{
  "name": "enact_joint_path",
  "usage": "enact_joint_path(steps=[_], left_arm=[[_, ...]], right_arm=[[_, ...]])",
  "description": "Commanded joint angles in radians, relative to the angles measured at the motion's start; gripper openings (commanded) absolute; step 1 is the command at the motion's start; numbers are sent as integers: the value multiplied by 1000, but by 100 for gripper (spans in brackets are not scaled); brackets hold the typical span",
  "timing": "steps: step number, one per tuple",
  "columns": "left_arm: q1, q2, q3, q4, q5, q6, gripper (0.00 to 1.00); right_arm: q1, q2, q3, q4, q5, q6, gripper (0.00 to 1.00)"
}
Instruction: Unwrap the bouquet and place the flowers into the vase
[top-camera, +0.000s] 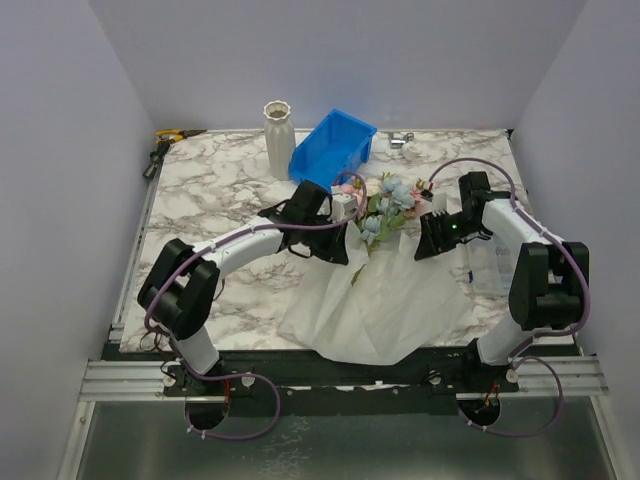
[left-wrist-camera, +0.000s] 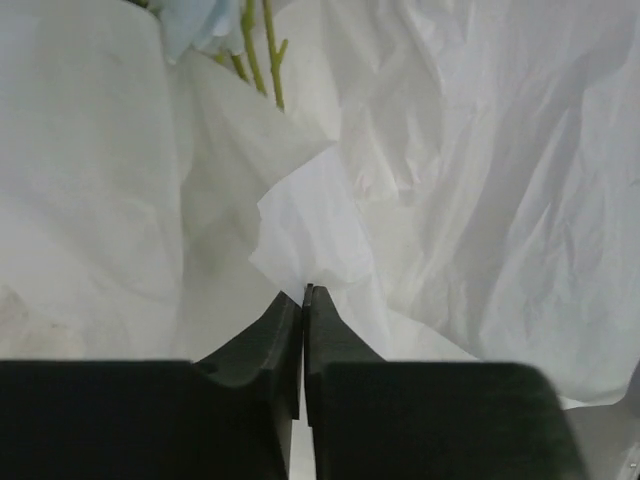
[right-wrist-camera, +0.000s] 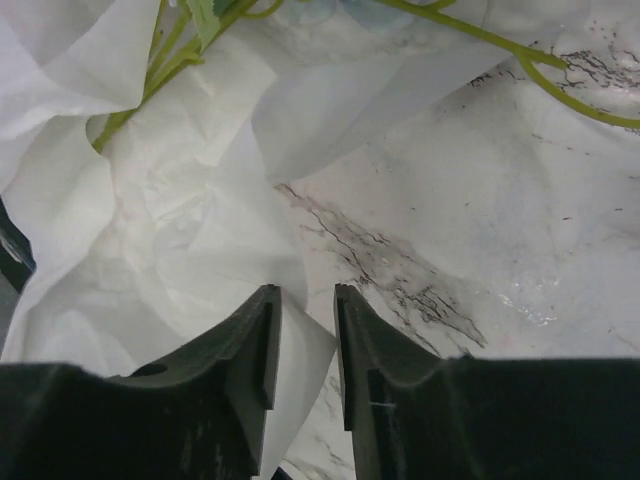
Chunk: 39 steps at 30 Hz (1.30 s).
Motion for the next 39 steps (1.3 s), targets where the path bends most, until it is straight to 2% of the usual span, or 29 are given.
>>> enact_joint_path(steps=[1, 3, 4, 5, 11, 16, 21, 26, 32, 35, 39], left_arm=[[62, -67, 10, -34, 75, -1, 0], [99, -96, -6, -34, 74, -10, 0], [119, -113, -18, -34, 74, -13, 0], [147, -130, -27, -35, 74, -15, 0], [305, -265, -85, -54, 10, 18, 0], [428, -359, -158, -134, -76, 35, 0], [492, -378, -215, -195, -270, 62, 0], [526, -348, -233, -208, -470, 90, 0], [539, -253, -209, -197, -624, 133, 0], [545, -197, -187, -166, -677, 154, 0], [544, -100, -126, -132, -681, 162, 0]], right_arm=[[-5, 9, 42, -12, -1, 14, 28], [-5, 7, 42, -17, -1, 10, 9], [-5, 5, 41, -17, 0, 9, 3], [-5, 3, 38, -19, 5, 9, 1], [-6, -28, 1, -9, 53, 9, 1], [-29, -59, -47, -4, 118, -7, 1], [-29, -86, -103, 1, 205, -32, 1], [-29, -112, -147, 19, 273, -46, 1], [-30, -113, -178, 43, 331, -52, 0], [-31, -124, -201, 52, 360, -62, 0], [-36, -149, -239, 67, 398, -72, 1]])
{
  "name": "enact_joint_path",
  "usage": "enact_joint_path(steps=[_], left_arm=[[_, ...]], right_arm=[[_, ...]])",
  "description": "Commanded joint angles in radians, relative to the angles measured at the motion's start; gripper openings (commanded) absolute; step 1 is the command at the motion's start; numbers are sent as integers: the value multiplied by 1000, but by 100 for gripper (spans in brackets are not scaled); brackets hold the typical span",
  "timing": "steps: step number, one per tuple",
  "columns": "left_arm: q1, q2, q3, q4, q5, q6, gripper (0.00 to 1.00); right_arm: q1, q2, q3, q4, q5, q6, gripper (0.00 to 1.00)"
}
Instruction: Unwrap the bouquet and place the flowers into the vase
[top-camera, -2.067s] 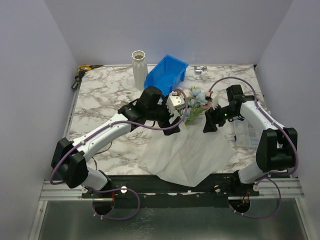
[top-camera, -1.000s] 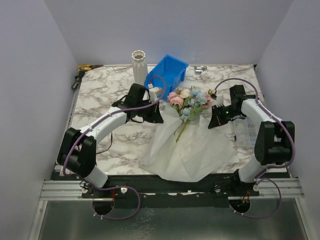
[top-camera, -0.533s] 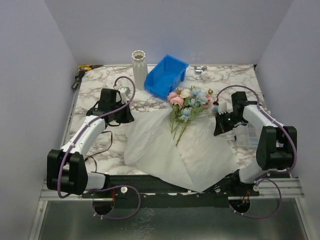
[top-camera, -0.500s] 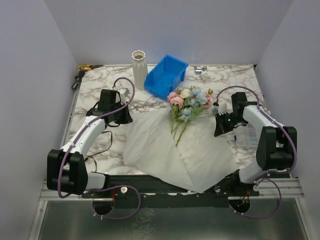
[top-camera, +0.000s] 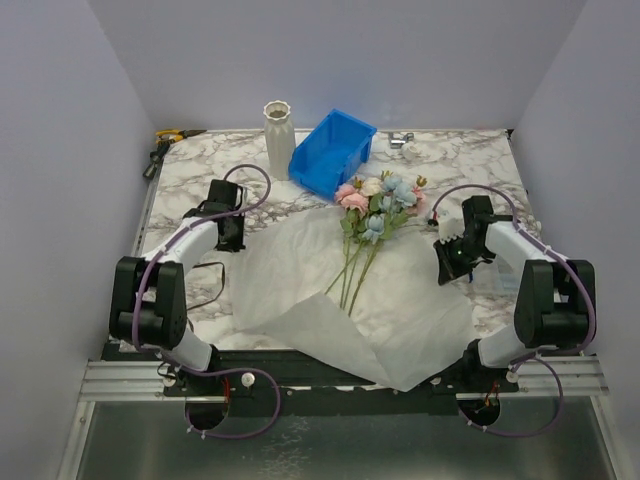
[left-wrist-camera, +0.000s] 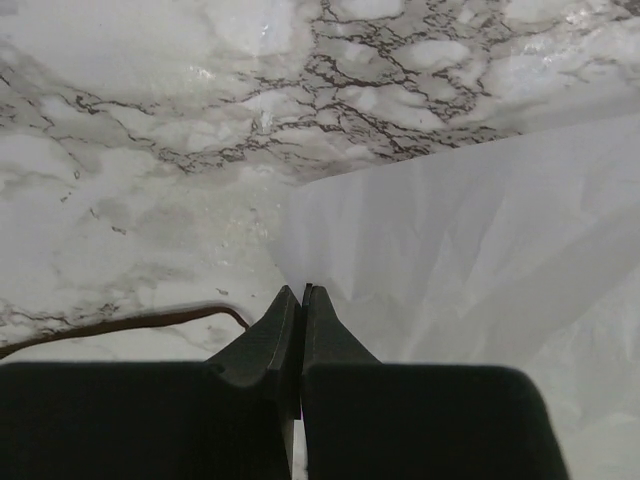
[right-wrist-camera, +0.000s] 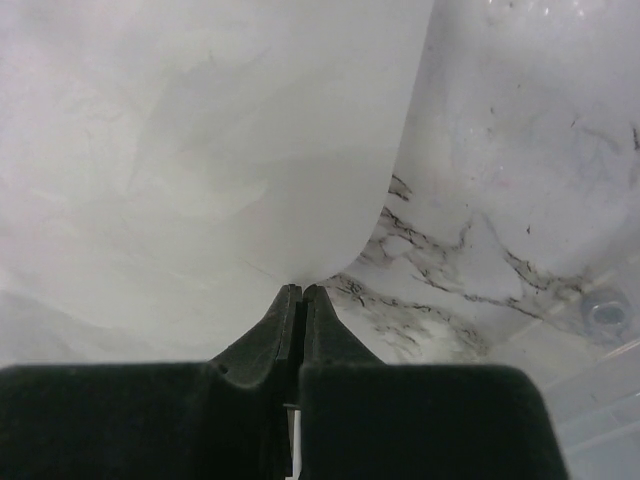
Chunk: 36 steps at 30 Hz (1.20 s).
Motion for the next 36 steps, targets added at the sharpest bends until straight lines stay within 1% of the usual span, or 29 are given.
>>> enact_joint_path(steps=[1, 7, 12, 19, 22, 24, 28, 29, 30, 31, 32, 33, 34, 35, 36], left_arm=[[8, 119, 102, 51, -79, 28, 0], [-9, 274, 238, 62, -68, 12, 0], [-17, 370, 328, 63, -92, -2, 0], [-6, 440, 397, 80, -121, 15, 0], [3, 465, 432, 79, -111, 24, 0], [2, 453, 429, 77, -83, 35, 0], [0, 385, 348, 76, -40, 63, 0], [2, 372, 328, 75, -27, 63, 5], [3, 355, 308, 76, -12, 95, 16], [4, 336, 293, 75, 10, 108, 31], [6, 309, 283, 76, 44, 122, 44], [6, 286, 278, 76, 72, 134, 57], [6, 255, 274, 75, 101, 146, 68], [6, 218, 271, 76, 118, 155, 75], [5, 188, 270, 73, 141, 176, 81]], right_arm=[[-14, -47, -44, 32, 88, -31, 1], [-53, -45, -63, 69, 132, -31, 1], [-80, -4, -20, 111, 136, -17, 1], [-81, 91, 52, 159, 152, -12, 1], [-83, 119, 68, 145, 147, -21, 1], [-87, 107, 64, 125, 144, -43, 1], [-90, 39, 28, 69, 120, -107, 0], [-91, 26, 27, 41, 91, -122, 1], [-92, 18, 28, 16, 70, -132, 18], [-91, 12, 42, -13, 39, -128, 40], [-91, 6, 59, -47, 9, -130, 64], [-91, -6, 82, -70, -18, -132, 77], [-91, -24, 104, -90, -41, -128, 91], [-91, -39, 133, -110, -70, -130, 99], [-91, -58, 161, -131, -88, -137, 100]])
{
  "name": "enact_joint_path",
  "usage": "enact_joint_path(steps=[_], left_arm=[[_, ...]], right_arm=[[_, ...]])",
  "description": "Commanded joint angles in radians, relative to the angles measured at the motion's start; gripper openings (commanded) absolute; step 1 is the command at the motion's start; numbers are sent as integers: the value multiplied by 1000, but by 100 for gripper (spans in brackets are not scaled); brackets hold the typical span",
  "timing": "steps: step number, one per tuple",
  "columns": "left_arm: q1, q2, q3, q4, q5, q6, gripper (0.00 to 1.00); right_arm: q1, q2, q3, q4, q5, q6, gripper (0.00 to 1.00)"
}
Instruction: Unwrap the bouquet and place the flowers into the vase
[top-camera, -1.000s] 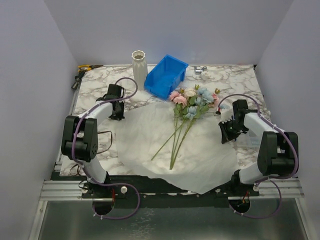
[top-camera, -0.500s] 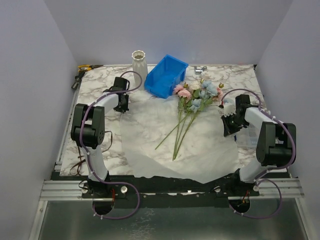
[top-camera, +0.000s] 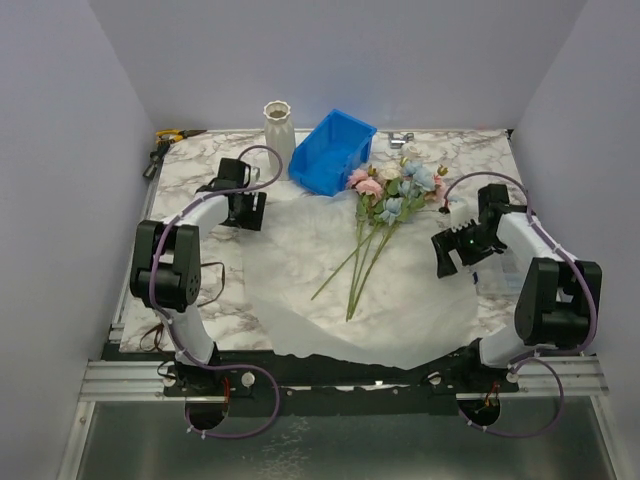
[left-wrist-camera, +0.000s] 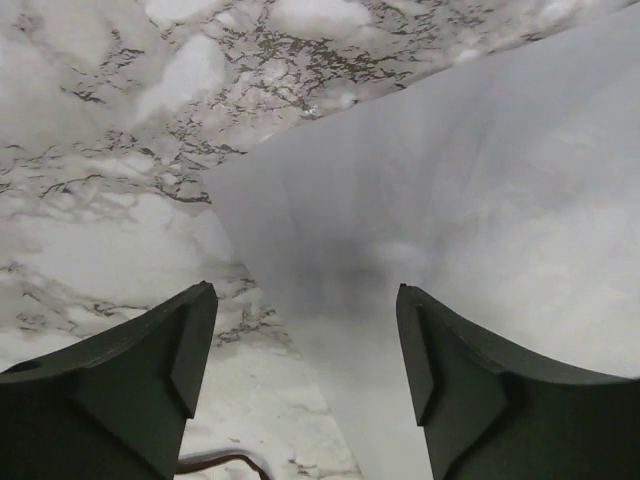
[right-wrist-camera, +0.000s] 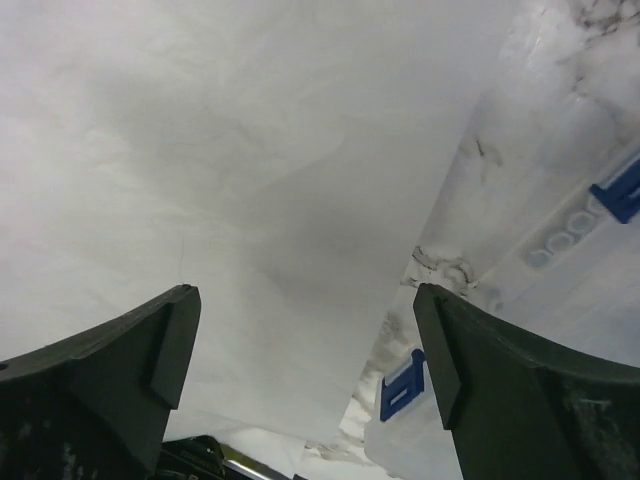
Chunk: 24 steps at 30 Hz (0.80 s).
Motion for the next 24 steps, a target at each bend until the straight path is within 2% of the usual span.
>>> enact_joint_path(steps=[1, 3, 7, 9, 11, 17, 19, 24], left_arm=[[8, -186, -9, -2, 142, 101, 87], [6, -260, 1, -25, 207, 155, 98], [-42, -399, 2, -110, 410, 311, 99], [-99, -442, -12, -182, 504, 380, 99], [-191, -468, -44, -236, 538, 414, 99], [-493, -496, -170, -266, 564, 403, 96], [-544, -505, -218, -271, 563, 414, 94], [-665, -515, -364, -295, 420, 521, 96]], right_arm=[[-9, -82, 137, -141, -129, -46, 100], [-8, -101, 206, -204, -173, -76, 100], [-7, -122, 273, -316, -263, -148, 100], [-3, -117, 273, -350, -292, -171, 100], [8, -105, 261, -359, -305, -177, 98], [70, -77, 180, -330, -285, -194, 89], [94, -84, 117, -307, -242, -216, 87], [131, -101, -35, -254, -144, -262, 83]])
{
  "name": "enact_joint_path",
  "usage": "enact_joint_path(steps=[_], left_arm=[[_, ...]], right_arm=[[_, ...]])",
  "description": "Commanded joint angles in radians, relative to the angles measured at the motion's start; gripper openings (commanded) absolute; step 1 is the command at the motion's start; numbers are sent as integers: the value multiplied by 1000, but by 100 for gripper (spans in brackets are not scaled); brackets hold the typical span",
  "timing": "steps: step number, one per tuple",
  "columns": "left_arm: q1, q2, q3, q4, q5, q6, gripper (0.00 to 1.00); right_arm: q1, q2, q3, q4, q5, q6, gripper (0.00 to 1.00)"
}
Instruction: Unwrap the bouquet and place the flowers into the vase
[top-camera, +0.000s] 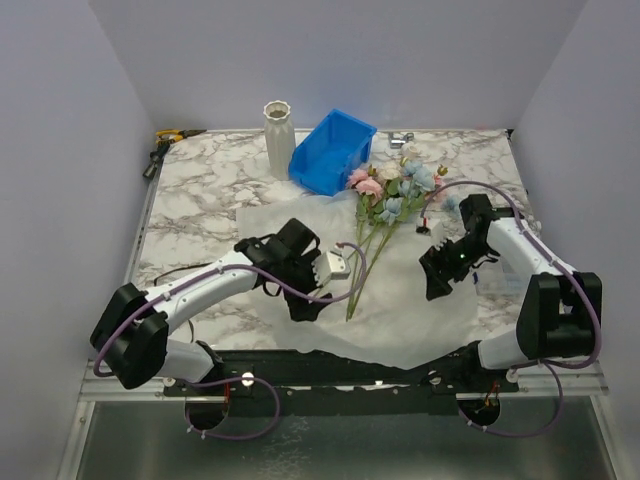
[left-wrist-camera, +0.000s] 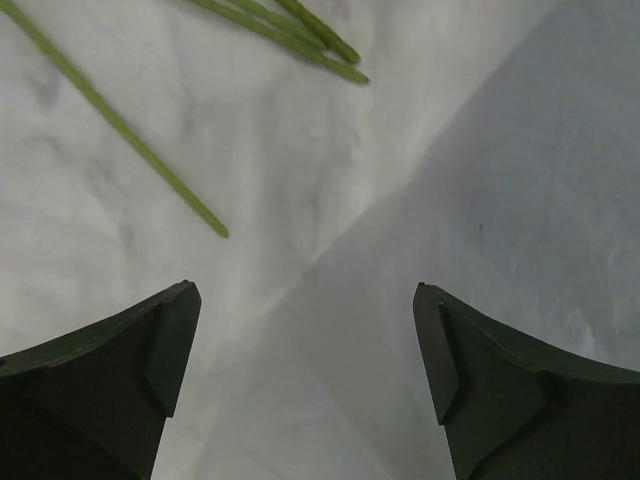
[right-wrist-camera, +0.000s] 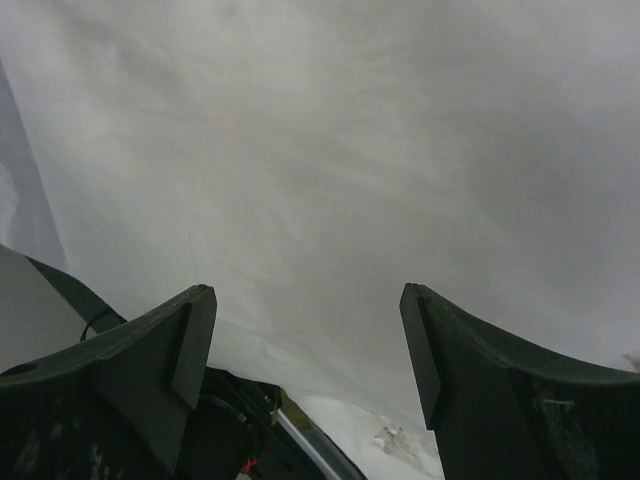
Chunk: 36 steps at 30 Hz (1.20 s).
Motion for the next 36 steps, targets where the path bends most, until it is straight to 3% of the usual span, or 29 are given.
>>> enact_joint_path(steps=[1, 11, 17, 20, 23, 27, 32, 36], left_arm=[[-81, -26, -128, -57, -106, 120, 97], [-107, -81, -300, -57, -284, 172, 99], [-107, -148, -353, -80, -363, 173, 99], [-87, -216, -300, -93, -329, 115, 99], [-50, -307, -242, -69, -253, 29, 99], [35, -370, -218, 102, -243, -120, 99], [169, -203, -57, 219, -162, -313, 99], [199, -60, 61, 298, -153, -417, 99]], right_arm=[[20, -19, -108, 37, 103, -63, 83], [17, -41, -239, 106, 224, -112, 84], [18, -18, -226, 79, 268, -137, 86], [17, -33, -136, 18, 198, -95, 85], [17, -39, -5, -16, 85, 20, 85], [18, -16, 159, 29, -52, 220, 85], [17, 45, 257, 230, -161, 510, 86], [18, 116, 285, 413, -173, 742, 85]])
